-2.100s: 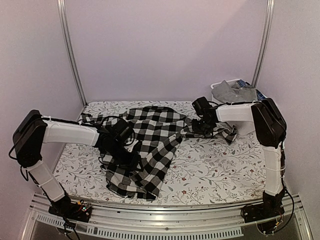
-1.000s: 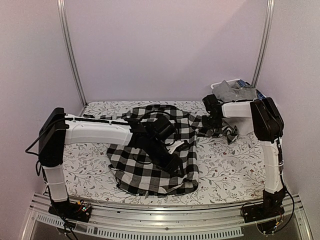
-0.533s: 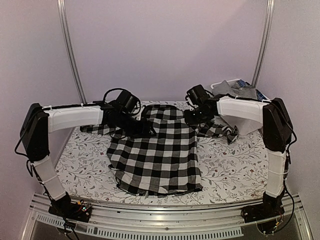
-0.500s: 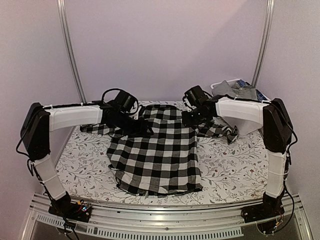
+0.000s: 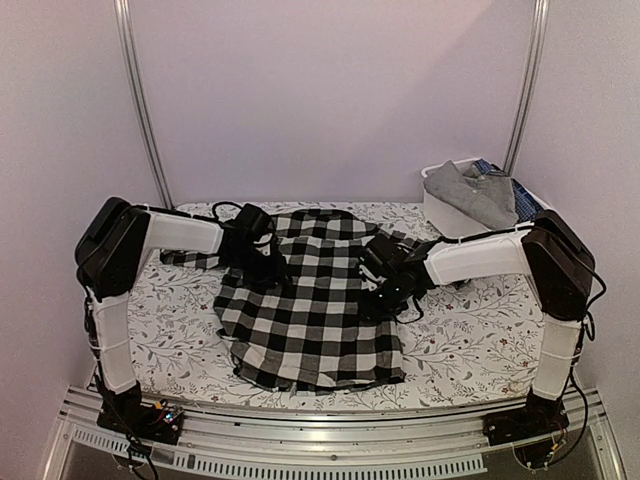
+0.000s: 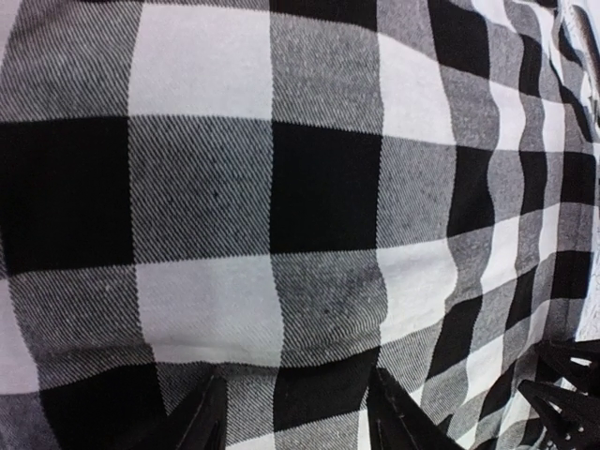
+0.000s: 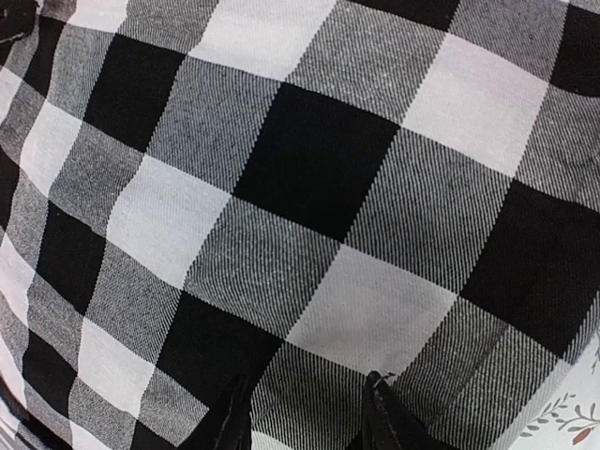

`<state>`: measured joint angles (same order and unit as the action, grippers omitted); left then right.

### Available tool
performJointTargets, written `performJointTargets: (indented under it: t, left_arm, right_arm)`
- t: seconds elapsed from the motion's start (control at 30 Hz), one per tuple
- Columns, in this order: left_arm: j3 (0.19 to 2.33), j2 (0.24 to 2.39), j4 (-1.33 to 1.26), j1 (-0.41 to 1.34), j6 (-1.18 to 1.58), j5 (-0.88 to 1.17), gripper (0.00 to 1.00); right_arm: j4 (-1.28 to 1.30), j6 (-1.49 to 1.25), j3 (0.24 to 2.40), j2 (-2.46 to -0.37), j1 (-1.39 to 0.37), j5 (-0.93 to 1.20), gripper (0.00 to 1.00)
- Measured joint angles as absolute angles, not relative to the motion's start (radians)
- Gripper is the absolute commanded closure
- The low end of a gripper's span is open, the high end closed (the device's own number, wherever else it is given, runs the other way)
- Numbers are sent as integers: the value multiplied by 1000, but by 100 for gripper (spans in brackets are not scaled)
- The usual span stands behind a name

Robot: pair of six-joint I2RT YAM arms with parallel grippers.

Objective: Fold and stack the long sleeve shirts
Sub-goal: Move the flattened shirt to the center of the board.

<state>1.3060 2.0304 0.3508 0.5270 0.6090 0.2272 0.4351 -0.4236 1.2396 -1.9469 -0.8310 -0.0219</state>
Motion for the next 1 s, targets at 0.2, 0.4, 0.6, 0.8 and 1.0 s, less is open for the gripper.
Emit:
performJointTargets:
  t: [0.2,0.4,0.6,0.8,1.0]
  left_arm:
    - [1401,2112,325,514,615,244,50]
    - [1613,2257,337,488,606,284,48]
    - [1778,2341,410,473,575,302,37]
    - [1635,2170,435,470,566,296,36]
    - [1286,1753,406,469,588,251,53]
  right_arm:
    - [412,-435,1205,-1933,-799,-23,60]
    - [368,-422,1240,-1974,-677,-23,59]
    - [378,-386,1354,-2052,-613,-46,58]
    - [446,-343,1401,-2047,-650,-94,51]
    - [464,-298,1423,-1970,-751,-117,50]
